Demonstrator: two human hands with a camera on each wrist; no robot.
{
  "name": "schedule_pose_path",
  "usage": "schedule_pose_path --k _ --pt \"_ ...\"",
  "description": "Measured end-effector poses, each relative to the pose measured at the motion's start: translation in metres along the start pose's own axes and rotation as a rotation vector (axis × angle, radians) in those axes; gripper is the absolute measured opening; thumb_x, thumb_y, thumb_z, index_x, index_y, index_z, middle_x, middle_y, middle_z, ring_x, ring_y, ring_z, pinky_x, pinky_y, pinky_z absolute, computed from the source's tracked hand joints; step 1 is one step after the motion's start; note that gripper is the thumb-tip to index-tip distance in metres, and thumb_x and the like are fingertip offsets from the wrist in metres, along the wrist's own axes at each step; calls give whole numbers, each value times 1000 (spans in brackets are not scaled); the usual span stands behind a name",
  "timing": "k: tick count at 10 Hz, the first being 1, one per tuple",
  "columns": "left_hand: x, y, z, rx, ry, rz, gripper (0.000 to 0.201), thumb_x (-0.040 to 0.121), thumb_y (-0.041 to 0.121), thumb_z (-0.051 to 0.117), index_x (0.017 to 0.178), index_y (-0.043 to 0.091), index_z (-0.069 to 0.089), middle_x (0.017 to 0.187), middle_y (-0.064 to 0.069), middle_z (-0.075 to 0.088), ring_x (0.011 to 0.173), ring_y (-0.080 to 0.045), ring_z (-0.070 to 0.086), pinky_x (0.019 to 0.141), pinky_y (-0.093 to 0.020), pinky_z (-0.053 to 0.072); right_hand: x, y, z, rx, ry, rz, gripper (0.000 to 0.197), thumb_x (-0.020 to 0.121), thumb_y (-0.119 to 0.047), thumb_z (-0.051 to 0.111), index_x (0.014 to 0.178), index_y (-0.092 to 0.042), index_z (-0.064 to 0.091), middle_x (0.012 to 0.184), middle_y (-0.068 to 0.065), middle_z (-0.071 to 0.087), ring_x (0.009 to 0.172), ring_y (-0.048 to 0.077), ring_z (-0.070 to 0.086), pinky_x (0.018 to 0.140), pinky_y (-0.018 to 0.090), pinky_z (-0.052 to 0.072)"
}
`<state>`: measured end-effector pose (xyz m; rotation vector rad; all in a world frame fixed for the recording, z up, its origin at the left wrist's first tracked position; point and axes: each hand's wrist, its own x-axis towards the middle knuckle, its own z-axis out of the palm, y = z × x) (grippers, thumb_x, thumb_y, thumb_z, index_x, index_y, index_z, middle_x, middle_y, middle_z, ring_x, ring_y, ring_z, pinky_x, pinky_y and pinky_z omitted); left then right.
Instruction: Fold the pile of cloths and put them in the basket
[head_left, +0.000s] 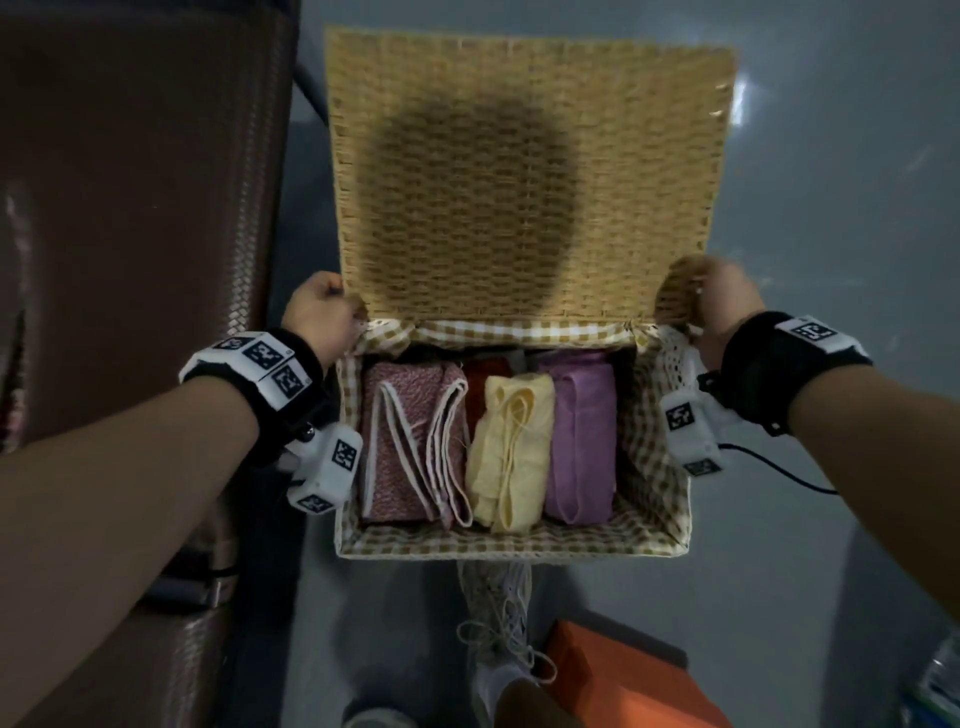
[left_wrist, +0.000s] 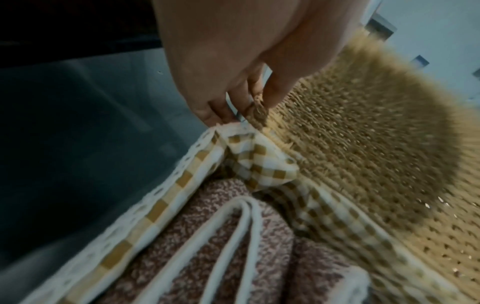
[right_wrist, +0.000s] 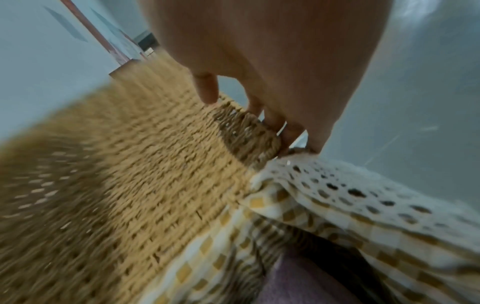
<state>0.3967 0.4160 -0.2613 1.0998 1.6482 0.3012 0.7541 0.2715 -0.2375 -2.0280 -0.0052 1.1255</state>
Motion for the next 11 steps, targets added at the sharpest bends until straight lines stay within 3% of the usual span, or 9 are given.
schedule_pose_path --k 1,2,3,4,5,6,7,9,11 --pt "-27 20 -12 -248 -1 -88 26 101 31 44 84 21 60 97 -11 65 90 -27 60 78 -35 50 -35 -21 -16 134 -50 21 41 91 -61 43 91 -30 69 92 0 72 87 20 65 82 37 50" --pt "-65 32 -33 -391 -84 -182 55 99 62 32 104 21 69 112 -3 69 101 -20 64 86 -35 50 -68 -30 -39 252 -125 41 54 94 -59 40 122 -23 67 117 6 71 109 26 65 99 41 49" --pt "-102 27 -53 -400 -221 -190 43 98 49 38 111 22 68 117 -5 71 107 -22 67 99 -41 47 -100 -17 -62 291 -171 70 38 101 -38 38 114 -16 66 118 11 68 103 29 67 93 41 53" --pt "-126 8 -72 -396 -264 -235 29 95 19 51 113 12 72 107 -10 72 88 -21 68 84 -35 53 -131 18 -84 265 -292 146 27 94 -23 54 106 -20 78 108 4 75 86 20 74 73 28 59" --pt "-142 -28 -77 -188 -250 -188 23 92 5 63 114 8 71 106 -10 75 78 -12 73 67 -25 57 -144 67 -99 -27 -359 116 27 96 -13 57 119 -20 70 120 4 73 97 17 74 79 27 58" --pt "-155 -68 -65 49 -220 -39 36 90 5 68 125 11 65 120 -4 70 92 -6 69 81 -20 55 -146 115 -97 -559 -196 -90 31 92 -14 66 121 -24 67 116 0 71 99 21 68 85 31 50" --pt "-166 -103 -46 329 -194 128 52 92 21 64 139 39 51 126 14 60 107 -3 58 89 -20 47 -147 157 -78 -752 -146 -154 68 91 -23 70 150 -20 36 119 -3 56 105 20 56 89 30 43" --pt "-171 -128 -19 382 -199 112 75 96 23 58 159 24 18 152 1 44 132 -22 50 109 -40 44 -137 174 -48 -857 -69 -64 70 91 -28 67 147 -14 26 140 14 50 123 36 53 100 44 46" --pt "-197 -83 -72 350 -114 188 38 95 19 60 133 18 60 127 -3 66 114 -21 63 96 -28 48 -185 81 -34 -1043 -149 -200 42 102 -36 52 138 -17 58 137 13 60 124 34 56 90 28 40"
